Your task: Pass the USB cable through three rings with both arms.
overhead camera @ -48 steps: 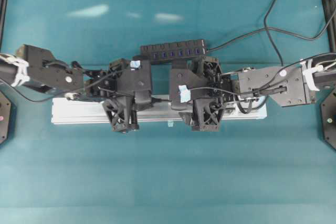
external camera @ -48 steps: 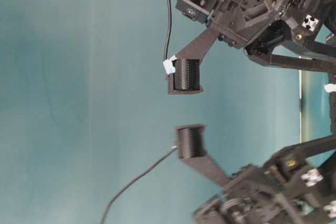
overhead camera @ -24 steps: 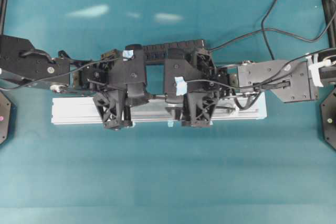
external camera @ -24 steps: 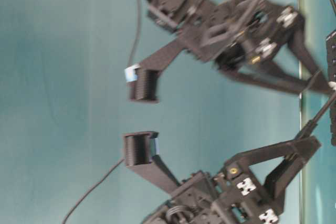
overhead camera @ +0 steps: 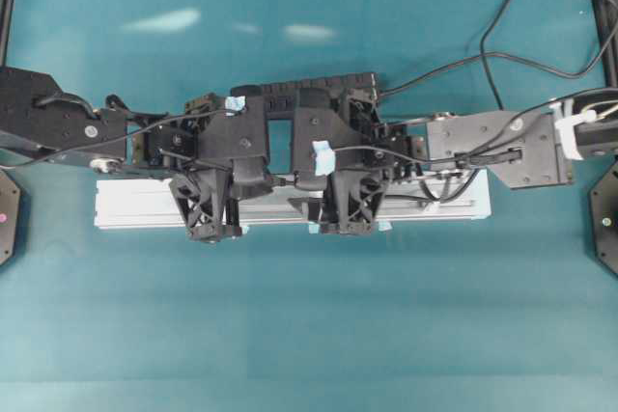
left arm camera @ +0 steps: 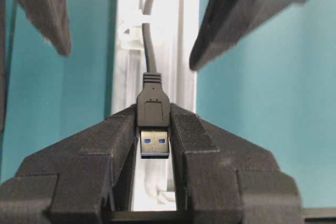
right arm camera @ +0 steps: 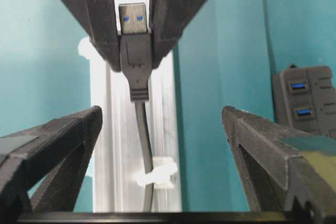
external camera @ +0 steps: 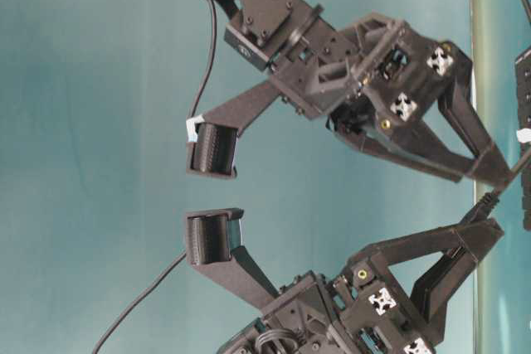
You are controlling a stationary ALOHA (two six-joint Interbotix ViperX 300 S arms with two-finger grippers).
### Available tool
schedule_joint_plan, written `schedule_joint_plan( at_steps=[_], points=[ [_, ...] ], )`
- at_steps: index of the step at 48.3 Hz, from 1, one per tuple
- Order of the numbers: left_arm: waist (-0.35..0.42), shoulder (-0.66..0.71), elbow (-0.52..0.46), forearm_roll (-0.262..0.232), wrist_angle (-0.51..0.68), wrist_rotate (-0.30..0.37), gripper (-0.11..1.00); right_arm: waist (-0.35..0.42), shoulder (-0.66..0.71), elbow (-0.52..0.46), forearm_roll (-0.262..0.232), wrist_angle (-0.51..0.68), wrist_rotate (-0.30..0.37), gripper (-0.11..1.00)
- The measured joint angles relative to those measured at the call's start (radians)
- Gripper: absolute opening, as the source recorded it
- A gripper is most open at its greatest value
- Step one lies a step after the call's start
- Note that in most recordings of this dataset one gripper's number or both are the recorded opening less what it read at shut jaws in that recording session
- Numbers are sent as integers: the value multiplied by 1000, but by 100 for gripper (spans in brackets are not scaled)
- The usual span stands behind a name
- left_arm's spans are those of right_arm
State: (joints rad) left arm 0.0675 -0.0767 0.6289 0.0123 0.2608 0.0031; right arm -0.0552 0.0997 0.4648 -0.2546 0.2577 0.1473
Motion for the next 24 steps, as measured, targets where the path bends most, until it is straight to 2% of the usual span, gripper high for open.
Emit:
schedule_joint_plan(
  at_steps=[8, 12, 17, 24],
  points=[
    [0, 0, 0, 0, 0, 0, 20, 3, 11, -8, 0, -2, -2, 76],
    [0, 0, 0, 2, 0, 0, 20, 3, 14, -11, 0, -2, 0, 71],
    [0, 0, 0, 0, 0, 0, 20, 3, 17, -12, 0, -2, 0, 55],
    [0, 0, 0, 0, 0, 0, 20, 6, 21, -14, 0, -3, 0, 25]
  ],
)
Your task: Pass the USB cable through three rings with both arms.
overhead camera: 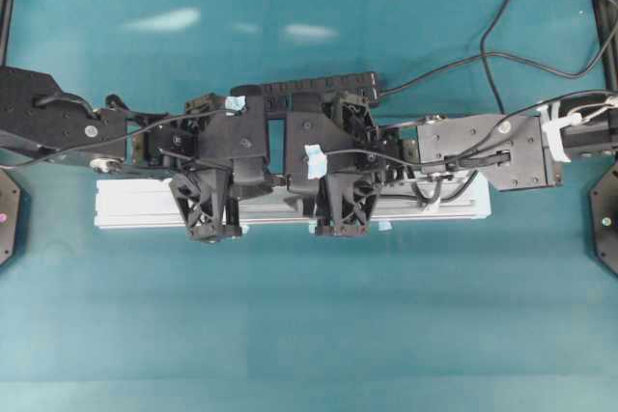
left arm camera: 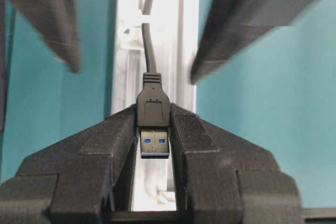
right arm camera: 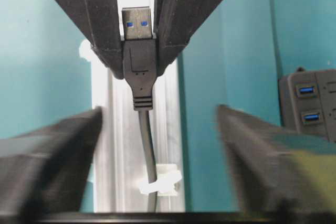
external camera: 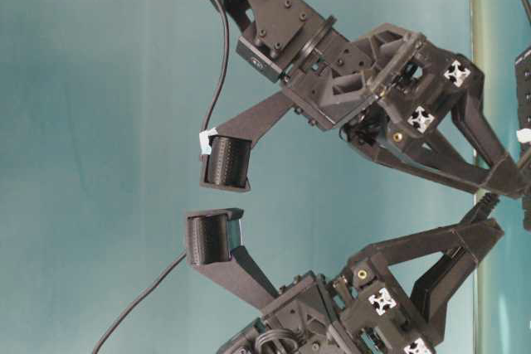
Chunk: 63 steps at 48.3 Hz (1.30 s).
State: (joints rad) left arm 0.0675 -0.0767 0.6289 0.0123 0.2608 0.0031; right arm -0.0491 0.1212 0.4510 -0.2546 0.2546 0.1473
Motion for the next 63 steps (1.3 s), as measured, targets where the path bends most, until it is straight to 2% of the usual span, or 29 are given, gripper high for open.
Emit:
schedule_joint_plan(
  at_steps=[8, 16, 63],
  points=[
    [0, 0, 0, 0, 0, 0, 20, 9, 5, 0, 0, -5, -2, 4],
    [0, 0, 0, 2, 0, -2, 20, 14, 6, 0, 2, -6, 0, -5],
    [-5, 0, 0, 0, 0, -6, 20, 21, 6, 0, 0, 2, 0, -7]
  ],
)
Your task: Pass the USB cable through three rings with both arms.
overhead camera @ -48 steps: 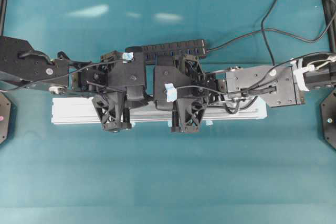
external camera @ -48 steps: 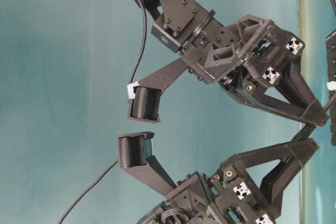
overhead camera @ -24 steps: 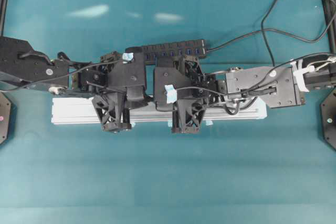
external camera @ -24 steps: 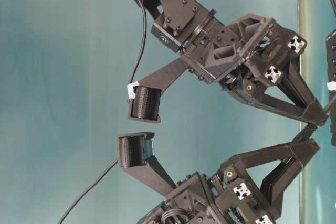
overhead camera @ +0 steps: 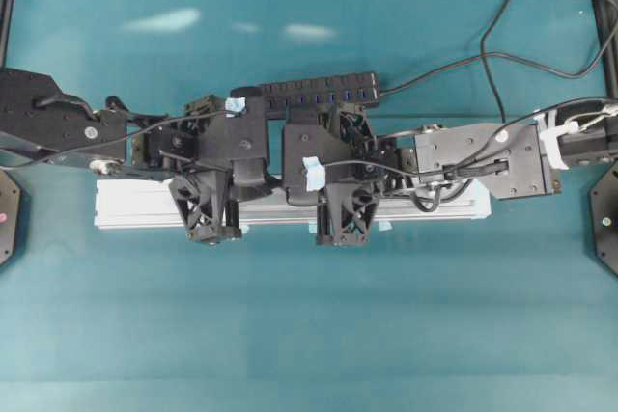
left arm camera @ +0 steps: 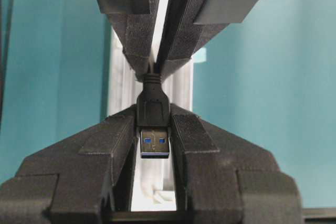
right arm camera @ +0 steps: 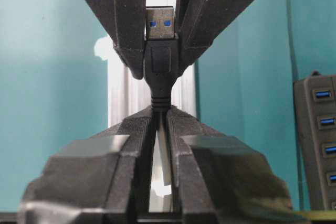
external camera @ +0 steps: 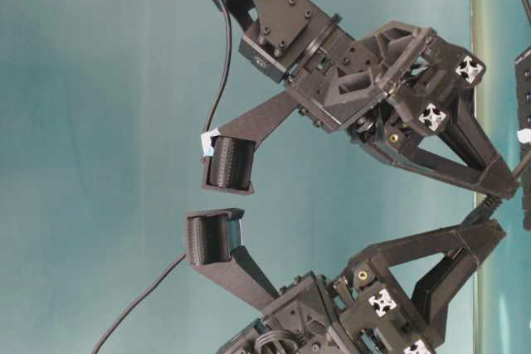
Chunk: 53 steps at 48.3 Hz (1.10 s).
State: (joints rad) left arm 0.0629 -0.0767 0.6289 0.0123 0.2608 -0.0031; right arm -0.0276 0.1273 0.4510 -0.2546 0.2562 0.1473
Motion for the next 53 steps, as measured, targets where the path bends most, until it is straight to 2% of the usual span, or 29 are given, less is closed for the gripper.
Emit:
schedule_joint_plan(
  at_steps=[37, 40, 49, 51, 53],
  points=[
    [2, 0, 5, 0, -43, -15, 21, 2, 0, 0, 0, 0, -2, -7],
    [2, 0, 5, 0, -46, -15, 31, 3, 0, 0, 0, 0, -2, -7],
    [-2, -3, 8, 0, -57, -18, 86, 3, 3, -3, 0, 3, -2, -7],
    [-2, -3, 8, 0, -58, -17, 91, 3, 5, -3, 0, 5, -2, -7],
    [-2, -3, 9, 0, -58, -17, 90, 3, 6, -3, 0, 6, -2, -7]
  ],
)
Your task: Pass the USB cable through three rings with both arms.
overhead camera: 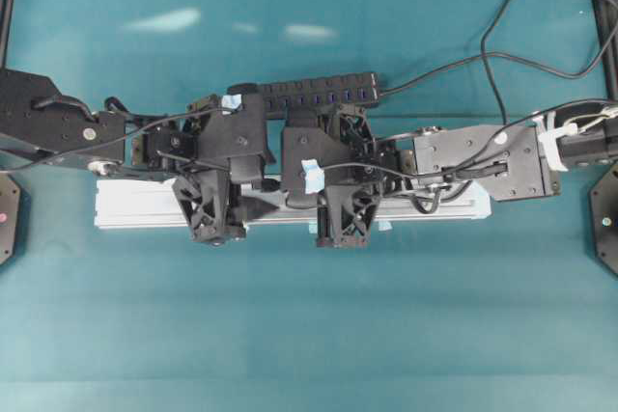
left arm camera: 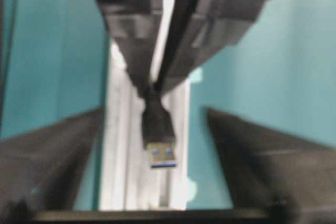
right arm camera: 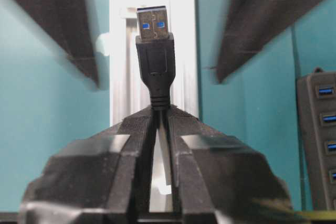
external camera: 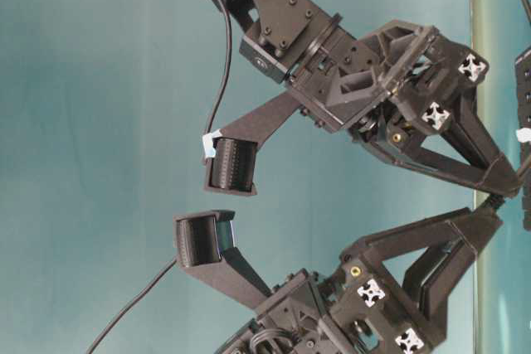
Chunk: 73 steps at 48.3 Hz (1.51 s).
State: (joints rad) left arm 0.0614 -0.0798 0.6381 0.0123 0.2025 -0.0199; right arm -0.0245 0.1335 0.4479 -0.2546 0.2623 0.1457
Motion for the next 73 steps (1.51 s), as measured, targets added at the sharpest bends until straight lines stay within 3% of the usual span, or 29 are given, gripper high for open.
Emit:
schedule_joint_plan(
  at_steps=[9, 20, 39, 51, 63, 73],
  points=[
    [0, -28, 3, 2, 2, 0, 85, 9, 9, -12, 0, 31, 0, -7],
    [0, -130, 57, 2, 2, 0, 85, 34, 57, -77, -2, 155, 0, -7],
    [2, -460, 232, 0, 5, -3, 84, 49, 141, -189, -2, 262, 0, -7],
    [2, -612, 319, 2, 8, -81, 84, 49, 187, -222, 3, 295, 0, -7],
    [2, -658, 333, 0, 126, -94, 84, 49, 206, -267, 3, 311, 0, -7],
    [2, -660, 333, 0, 143, -94, 84, 48, 221, -295, 11, 311, 0, -7]
  ],
)
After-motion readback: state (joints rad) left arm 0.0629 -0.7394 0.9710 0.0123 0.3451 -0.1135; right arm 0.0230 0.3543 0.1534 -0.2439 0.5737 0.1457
